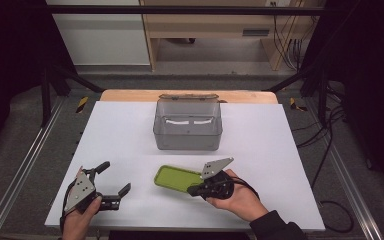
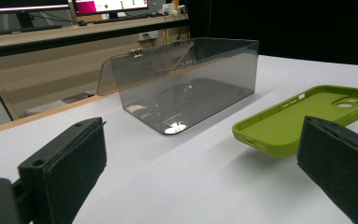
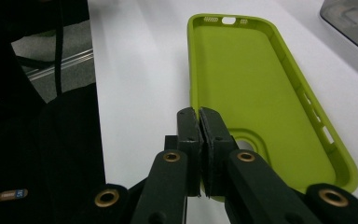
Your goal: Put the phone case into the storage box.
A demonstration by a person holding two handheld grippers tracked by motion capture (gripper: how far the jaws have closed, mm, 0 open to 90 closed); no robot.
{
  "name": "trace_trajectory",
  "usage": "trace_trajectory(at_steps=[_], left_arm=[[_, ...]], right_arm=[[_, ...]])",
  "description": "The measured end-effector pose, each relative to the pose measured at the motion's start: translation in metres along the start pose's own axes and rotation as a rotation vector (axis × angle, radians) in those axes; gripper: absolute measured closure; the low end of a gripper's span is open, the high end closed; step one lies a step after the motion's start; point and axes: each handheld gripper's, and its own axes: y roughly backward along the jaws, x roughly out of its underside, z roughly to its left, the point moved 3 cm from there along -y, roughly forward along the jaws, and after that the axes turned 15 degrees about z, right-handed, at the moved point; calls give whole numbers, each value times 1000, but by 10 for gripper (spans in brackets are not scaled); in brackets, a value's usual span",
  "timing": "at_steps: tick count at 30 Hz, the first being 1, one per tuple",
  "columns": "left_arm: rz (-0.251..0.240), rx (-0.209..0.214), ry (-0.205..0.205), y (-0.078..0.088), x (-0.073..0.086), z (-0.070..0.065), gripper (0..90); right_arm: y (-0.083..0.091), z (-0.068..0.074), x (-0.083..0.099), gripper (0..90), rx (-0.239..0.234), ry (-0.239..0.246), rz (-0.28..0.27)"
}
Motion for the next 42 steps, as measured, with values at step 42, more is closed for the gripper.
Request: trace_trajectory(at_steps=[42], left_arm=[[56, 64, -190, -35, -18, -49, 51]], right_arm=[[4, 11, -49, 881, -47, 31, 42]])
